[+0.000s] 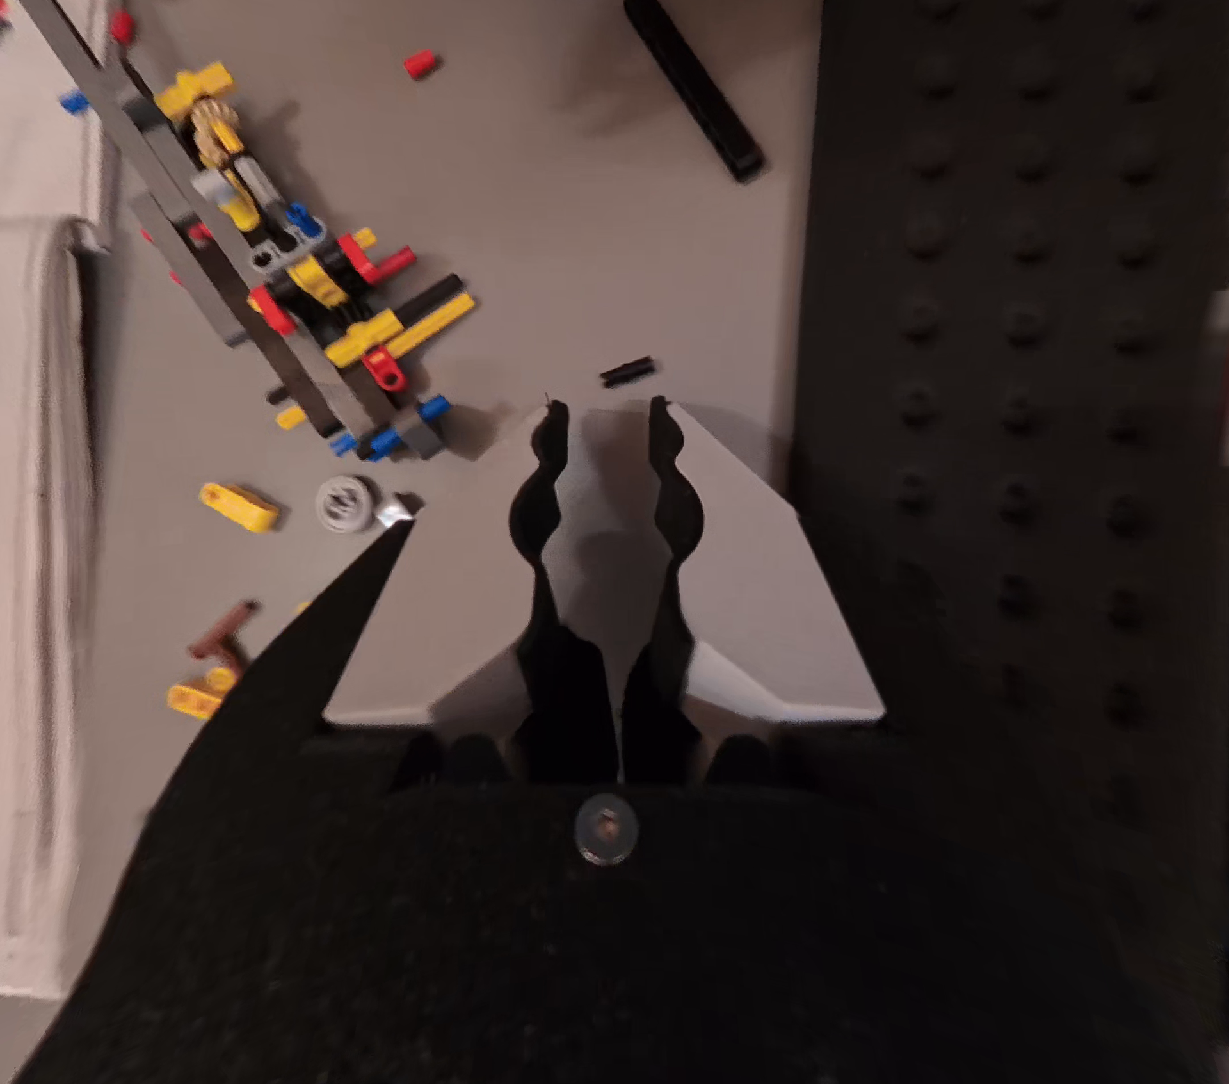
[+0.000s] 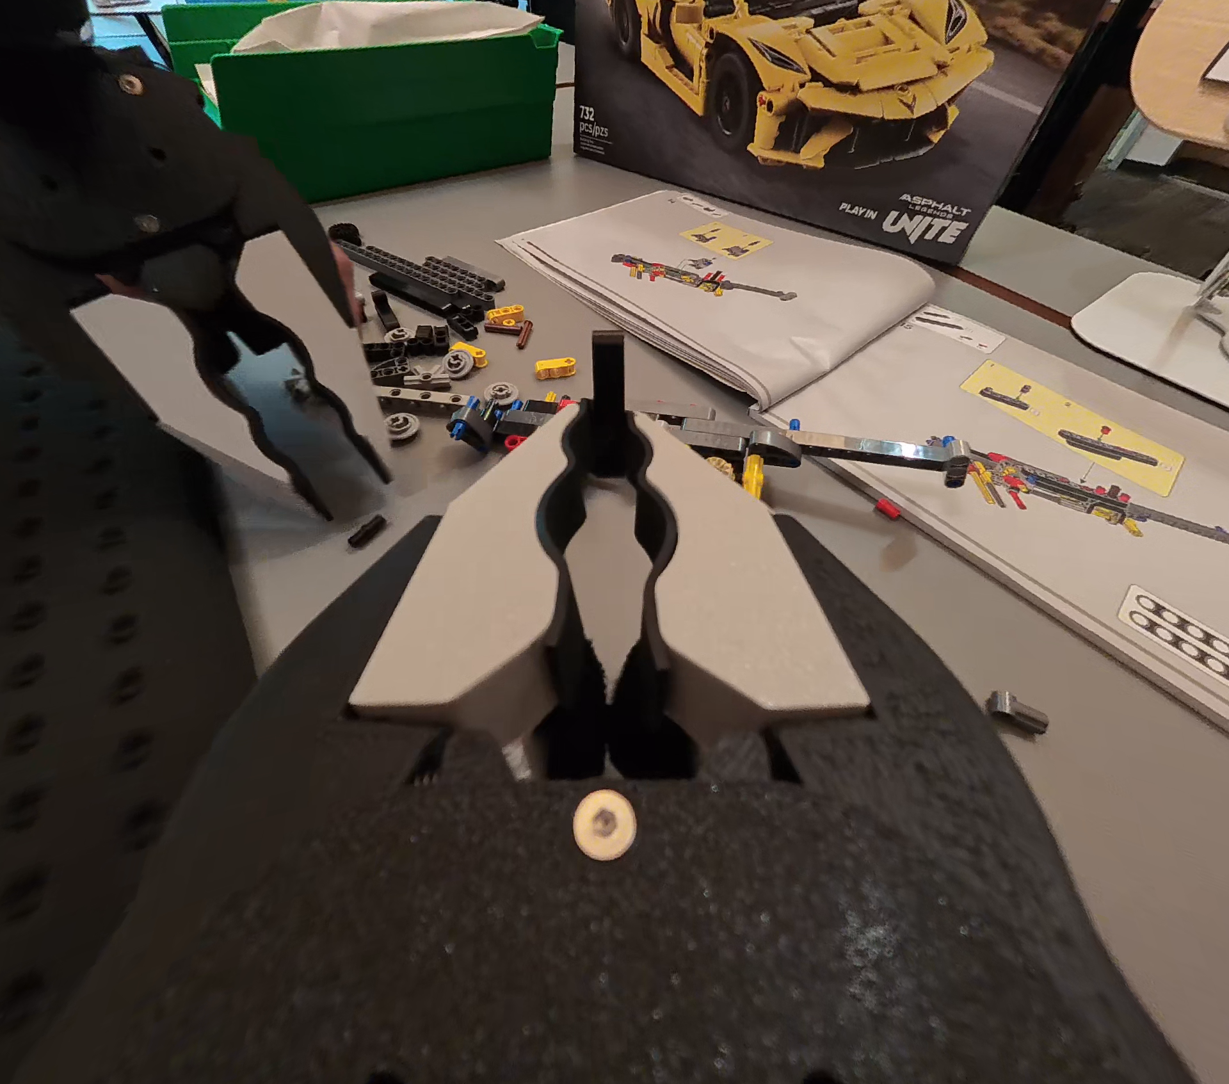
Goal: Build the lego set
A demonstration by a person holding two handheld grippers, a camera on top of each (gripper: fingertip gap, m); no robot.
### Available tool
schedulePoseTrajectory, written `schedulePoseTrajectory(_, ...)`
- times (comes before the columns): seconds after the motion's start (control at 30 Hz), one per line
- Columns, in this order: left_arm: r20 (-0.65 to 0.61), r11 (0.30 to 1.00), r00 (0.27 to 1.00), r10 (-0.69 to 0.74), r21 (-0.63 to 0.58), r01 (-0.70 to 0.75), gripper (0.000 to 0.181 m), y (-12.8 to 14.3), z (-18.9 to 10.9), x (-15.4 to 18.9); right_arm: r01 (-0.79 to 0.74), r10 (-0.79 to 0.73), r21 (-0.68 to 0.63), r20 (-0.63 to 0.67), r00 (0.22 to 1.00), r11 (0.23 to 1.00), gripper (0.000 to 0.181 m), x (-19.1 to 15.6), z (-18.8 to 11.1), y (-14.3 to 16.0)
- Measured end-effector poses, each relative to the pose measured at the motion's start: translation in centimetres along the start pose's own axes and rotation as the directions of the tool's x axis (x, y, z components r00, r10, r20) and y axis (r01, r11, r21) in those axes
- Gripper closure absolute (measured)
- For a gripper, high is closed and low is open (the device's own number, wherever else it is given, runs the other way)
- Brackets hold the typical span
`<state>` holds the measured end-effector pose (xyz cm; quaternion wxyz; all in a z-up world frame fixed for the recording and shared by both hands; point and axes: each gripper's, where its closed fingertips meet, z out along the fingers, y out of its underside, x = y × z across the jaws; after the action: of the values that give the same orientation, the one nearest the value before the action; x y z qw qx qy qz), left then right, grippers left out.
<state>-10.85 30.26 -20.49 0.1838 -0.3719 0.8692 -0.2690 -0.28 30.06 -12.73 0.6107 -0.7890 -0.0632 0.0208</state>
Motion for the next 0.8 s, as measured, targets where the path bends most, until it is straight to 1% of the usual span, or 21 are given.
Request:
schedulePoseTrajectory(0.07,0.025,0.995,0.995,0.099,-0.017,-0.099,0.158,0.0,0.5,-1.2,-0.009,0.009,-0.003,0.008,1.000,1.000,0.175,-0.1,0.1,0.0)
schedulePoseTrajectory(0.17,-0.116,0.982,0.975,0.189,0.021,-0.188,0.159,-0.8,1.3,-0.3,-0.011,0.011,-0.005,0.013,1.000,1.000,0.175,-0.1,0.1,0.1)
schedulePoseTrajectory(0.27,-0.199,0.971,0.951,0.238,0.043,-0.234,0.166,-1.5,1.9,0.0,-0.017,0.017,-0.002,0.010,1.000,1.000,0.175,0.0,0.0,0.1)
schedulePoseTrajectory(0.33,-0.231,0.973,0.946,0.228,0.027,-0.228,0.177,-1.5,2.1,0.0,-0.028,0.028,0.003,0.011,1.000,1.000,0.175,0.1,-0.1,0.0)
schedulePoseTrajectory(0.37,-0.237,0.976,0.948,0.214,0.015,-0.217,0.178,-1.4,2.0,-0.2,-0.034,0.034,0.004,0.013,0.999,0.999,0.175,0.2,-0.1,0.0)
schedulePoseTrajectory(0.43,-0.212,0.979,0.958,0.194,-0.015,-0.202,0.176,-1.1,1.8,-0.7,-0.040,0.040,0.007,0.016,0.999,0.999,0.175,0.2,-0.2,0.0)
schedulePoseTrajectory(0.5,-0.189,0.984,0.967,0.170,-0.016,-0.176,0.168,-1.0,1.4,-1.0,-0.043,0.043,0.010,0.022,0.999,0.999,0.175,0.1,-0.2,-0.1)
schedulePoseTrajectory(0.6,-0.194,0.991,0.973,0.127,-0.019,-0.133,0.165,-0.7,1.1,-0.7,-0.041,0.041,-0.001,0.032,0.999,0.999,0.175,-0.1,0.0,0.1)
schedulePoseTrajectory(0.7,-0.170,0.992,0.980,0.106,-0.043,-0.115,0.165,-0.4,1.2,-0.8,-0.038,0.038,-0.005,0.040,0.998,0.999,0.175,-0.3,0.1,0.2)
schedulePoseTrajectory(0.77,-0.148,0.994,0.986,0.072,-0.072,-0.083,0.170,-0.2,1.2,-1.3,-0.037,0.037,-0.005,0.041,0.998,0.999,0.175,-0.3,0.1,0.2)
schedulePoseTrajectory(0.8,-0.151,0.994,0.987,0.044,-0.090,-0.058,0.169,-0.1,1.2,-1.3,-0.040,0.040,-0.007,0.043,0.998,0.999,0.175,-0.3,0.1,0.2)
